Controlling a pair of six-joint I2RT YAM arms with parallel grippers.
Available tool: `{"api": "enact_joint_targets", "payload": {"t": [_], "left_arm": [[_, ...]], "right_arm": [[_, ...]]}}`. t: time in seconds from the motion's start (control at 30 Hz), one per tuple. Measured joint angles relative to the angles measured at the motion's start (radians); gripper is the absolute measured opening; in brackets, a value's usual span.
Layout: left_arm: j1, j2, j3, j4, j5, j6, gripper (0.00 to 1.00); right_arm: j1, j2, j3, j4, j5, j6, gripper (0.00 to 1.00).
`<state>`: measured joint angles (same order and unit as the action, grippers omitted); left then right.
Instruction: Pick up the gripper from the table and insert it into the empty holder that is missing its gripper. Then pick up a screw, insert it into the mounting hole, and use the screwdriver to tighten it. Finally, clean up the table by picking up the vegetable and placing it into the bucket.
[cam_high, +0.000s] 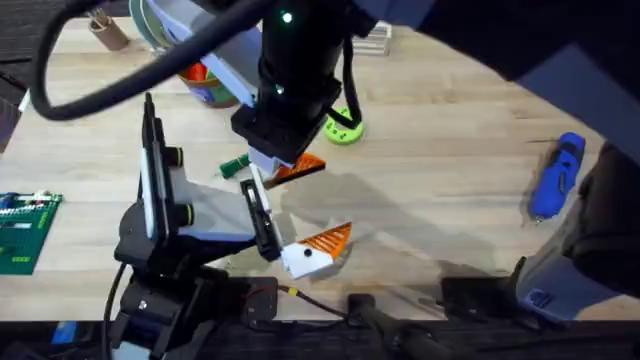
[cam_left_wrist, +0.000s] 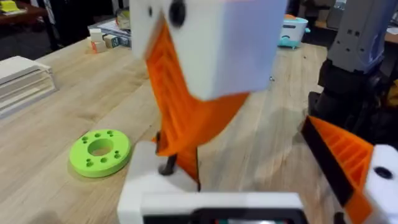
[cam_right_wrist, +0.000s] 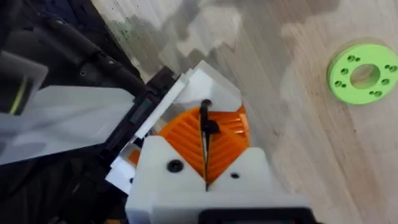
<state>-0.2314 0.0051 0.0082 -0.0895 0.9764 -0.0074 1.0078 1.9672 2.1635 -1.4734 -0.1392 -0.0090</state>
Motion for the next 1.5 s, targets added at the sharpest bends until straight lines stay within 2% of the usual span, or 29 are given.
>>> {"api": "enact_joint_targets", "payload": {"t": [1.5], "left_arm": [[0.000, 0.000, 0.000, -0.001, -0.001, -0.009, 0.993]], "right_arm": [[0.000, 0.023, 0.005, -0.012, -0.005, -0.007, 0.008]]}}
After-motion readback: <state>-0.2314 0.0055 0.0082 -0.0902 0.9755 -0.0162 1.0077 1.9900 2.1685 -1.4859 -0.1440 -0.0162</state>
